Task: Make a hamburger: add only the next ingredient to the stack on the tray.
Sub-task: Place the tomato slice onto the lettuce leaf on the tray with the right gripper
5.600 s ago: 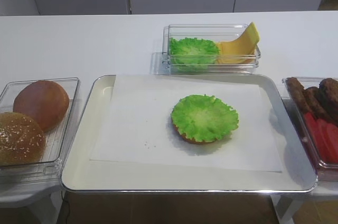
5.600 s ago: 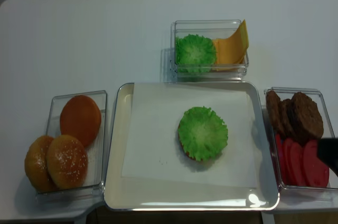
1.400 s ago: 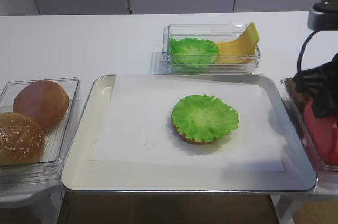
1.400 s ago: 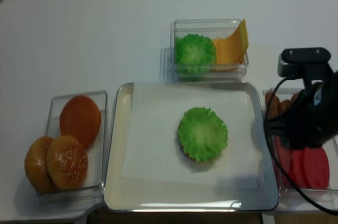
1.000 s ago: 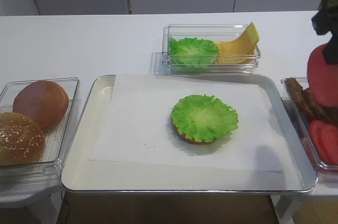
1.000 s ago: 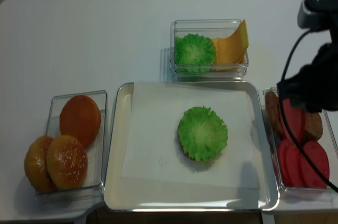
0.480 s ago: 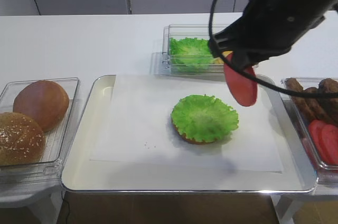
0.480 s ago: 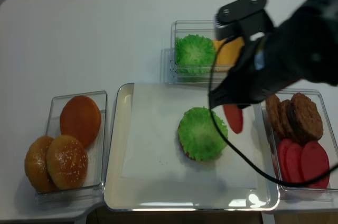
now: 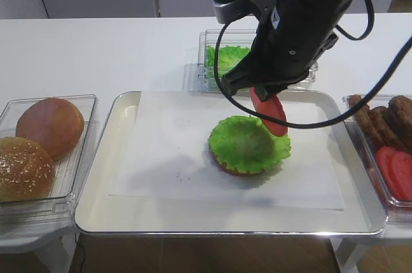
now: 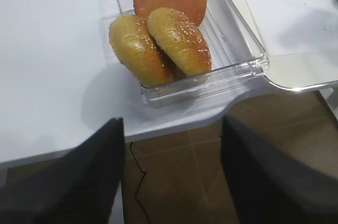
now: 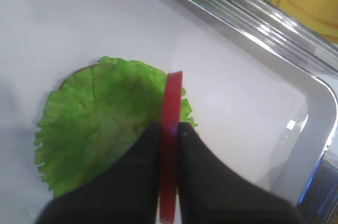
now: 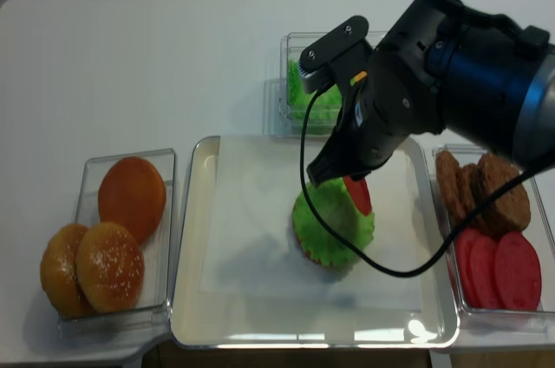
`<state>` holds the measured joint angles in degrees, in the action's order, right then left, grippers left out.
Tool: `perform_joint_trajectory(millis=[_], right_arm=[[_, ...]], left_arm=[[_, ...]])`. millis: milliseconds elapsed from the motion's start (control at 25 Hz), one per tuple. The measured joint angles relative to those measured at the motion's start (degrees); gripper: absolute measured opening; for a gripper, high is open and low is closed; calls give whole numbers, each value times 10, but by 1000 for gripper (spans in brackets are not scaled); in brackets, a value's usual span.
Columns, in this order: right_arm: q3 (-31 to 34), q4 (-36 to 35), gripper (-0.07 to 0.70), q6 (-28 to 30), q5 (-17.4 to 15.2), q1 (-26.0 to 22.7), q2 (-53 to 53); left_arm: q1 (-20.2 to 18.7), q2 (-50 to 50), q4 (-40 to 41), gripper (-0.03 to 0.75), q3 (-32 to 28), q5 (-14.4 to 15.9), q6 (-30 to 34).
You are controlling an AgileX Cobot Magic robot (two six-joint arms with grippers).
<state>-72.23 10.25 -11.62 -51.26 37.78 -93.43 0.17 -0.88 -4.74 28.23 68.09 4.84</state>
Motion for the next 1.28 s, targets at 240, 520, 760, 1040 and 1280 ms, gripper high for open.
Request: perform_joint_trajectory(millis=[240, 520, 760, 1040, 1280], right_arm=[[-2, 2, 60, 4, 5, 0, -1], [-2, 1, 60, 4, 4, 0, -12], [-2, -5, 59, 4, 0, 0, -17], [-2, -13, 109, 14, -7, 1, -17], [-2, -29, 252, 15, -20, 1, -18]], left_arm=[[0, 0, 0, 428, 0, 0, 0], [0, 0, 0, 428, 0, 0, 0], [0, 0, 0, 428, 0, 0, 0], [0, 0, 0, 428, 0, 0, 0], [0, 0, 0, 428, 0, 0, 0]])
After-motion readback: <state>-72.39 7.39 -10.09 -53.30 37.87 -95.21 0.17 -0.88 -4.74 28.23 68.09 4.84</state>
